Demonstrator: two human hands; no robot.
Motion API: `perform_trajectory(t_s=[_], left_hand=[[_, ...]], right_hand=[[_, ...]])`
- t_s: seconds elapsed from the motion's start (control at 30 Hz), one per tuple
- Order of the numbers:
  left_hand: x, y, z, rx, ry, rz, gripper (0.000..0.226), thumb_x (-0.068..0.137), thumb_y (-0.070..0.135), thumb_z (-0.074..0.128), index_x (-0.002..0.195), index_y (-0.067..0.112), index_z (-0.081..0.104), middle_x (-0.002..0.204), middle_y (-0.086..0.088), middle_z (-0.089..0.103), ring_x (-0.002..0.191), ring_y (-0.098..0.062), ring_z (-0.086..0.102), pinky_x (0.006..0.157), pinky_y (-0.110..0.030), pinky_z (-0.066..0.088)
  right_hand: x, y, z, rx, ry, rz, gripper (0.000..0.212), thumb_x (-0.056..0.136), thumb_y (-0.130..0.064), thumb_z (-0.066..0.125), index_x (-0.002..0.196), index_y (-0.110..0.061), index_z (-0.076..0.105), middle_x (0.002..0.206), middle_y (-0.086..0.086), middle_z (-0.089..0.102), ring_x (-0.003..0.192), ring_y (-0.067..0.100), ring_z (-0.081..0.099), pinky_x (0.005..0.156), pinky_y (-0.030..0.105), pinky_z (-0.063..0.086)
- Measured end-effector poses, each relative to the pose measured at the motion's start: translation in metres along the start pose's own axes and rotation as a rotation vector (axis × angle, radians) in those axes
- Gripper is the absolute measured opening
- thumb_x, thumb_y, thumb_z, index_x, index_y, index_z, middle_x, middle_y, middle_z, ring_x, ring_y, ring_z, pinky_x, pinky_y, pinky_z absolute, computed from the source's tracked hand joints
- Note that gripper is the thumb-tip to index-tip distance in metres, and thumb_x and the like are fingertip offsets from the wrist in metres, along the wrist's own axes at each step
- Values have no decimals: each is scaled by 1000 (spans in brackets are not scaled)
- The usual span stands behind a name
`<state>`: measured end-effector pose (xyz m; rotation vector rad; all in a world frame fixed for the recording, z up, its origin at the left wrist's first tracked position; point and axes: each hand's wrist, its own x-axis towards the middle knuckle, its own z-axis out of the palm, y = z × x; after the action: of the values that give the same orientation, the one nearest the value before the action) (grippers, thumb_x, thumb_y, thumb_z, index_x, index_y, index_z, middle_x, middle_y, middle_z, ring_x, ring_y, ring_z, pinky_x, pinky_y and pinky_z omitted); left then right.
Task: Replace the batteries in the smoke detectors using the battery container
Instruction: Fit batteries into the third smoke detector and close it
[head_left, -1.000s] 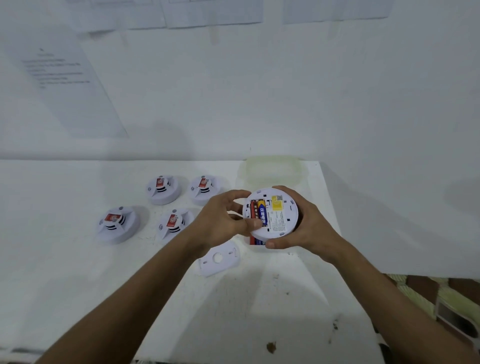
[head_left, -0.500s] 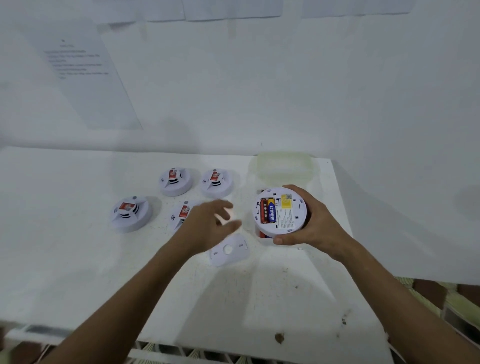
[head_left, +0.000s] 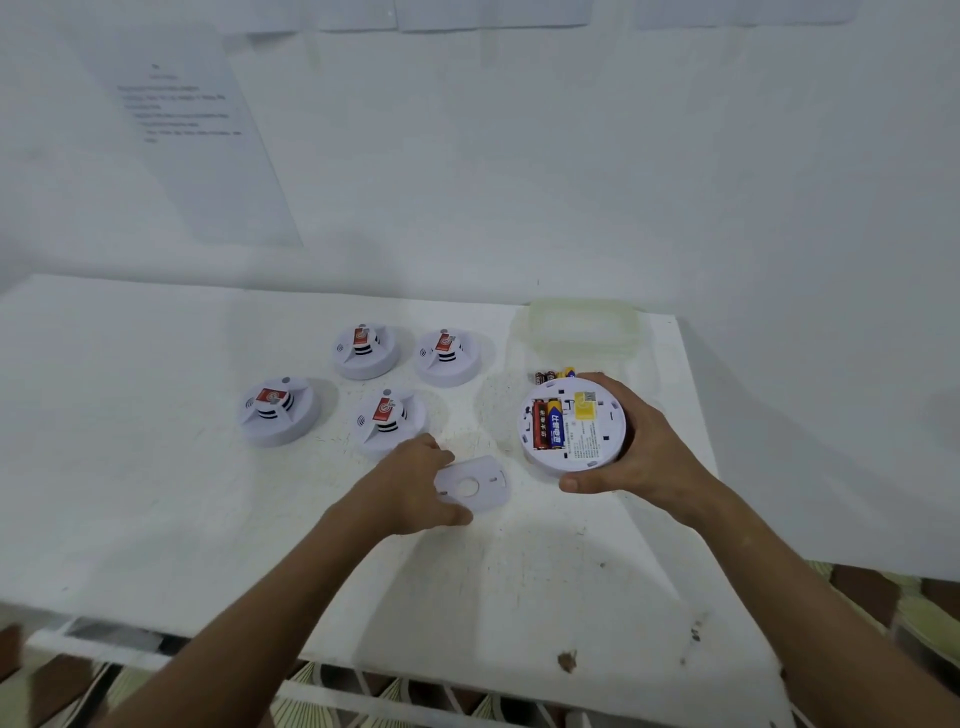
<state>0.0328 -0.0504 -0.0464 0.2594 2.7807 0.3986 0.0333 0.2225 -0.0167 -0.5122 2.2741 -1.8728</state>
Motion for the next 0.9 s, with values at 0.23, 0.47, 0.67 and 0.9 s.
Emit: perform_trajectory(t_s=[0.23, 0.47, 0.67, 0.9], left_hand=[[-11, -5, 3, -107, 84, 24, 45, 71, 46, 74, 78, 2, 63, 70, -1, 48, 64, -7, 39, 53, -18, 31], [-30, -1, -44, -210, 453, 81, 48, 63, 54, 73, 89, 14, 67, 87, 4, 56, 74, -10, 52, 60, -22, 46], [-36, 35, -78, -236, 429, 314, 59, 65, 42, 83, 115, 18, 66, 99, 12, 53, 84, -3, 52, 66, -9, 44], [-22, 52, -76, -244, 375, 326, 67, 66, 53, 81, 124, 26, 62, 111, 9, 57, 93, -6, 52, 69, -10, 41]], right_hand=[[3, -1, 6, -8, -16, 8, 90, 54, 0, 92, 132, -23, 53, 128, -10, 61, 119, 12, 57, 82, 25, 56], [9, -5, 10, -27, -25, -11, 88, 54, -3, 93, 130, -23, 53, 129, -7, 60, 119, 14, 57, 85, 27, 56], [16, -11, 22, -39, -25, -15, 90, 49, -4, 94, 127, -28, 54, 115, -17, 64, 108, 7, 61, 79, 19, 54], [20, -15, 29, -27, -46, -38, 96, 50, 0, 94, 134, -19, 51, 122, -5, 63, 111, 11, 60, 82, 21, 54]])
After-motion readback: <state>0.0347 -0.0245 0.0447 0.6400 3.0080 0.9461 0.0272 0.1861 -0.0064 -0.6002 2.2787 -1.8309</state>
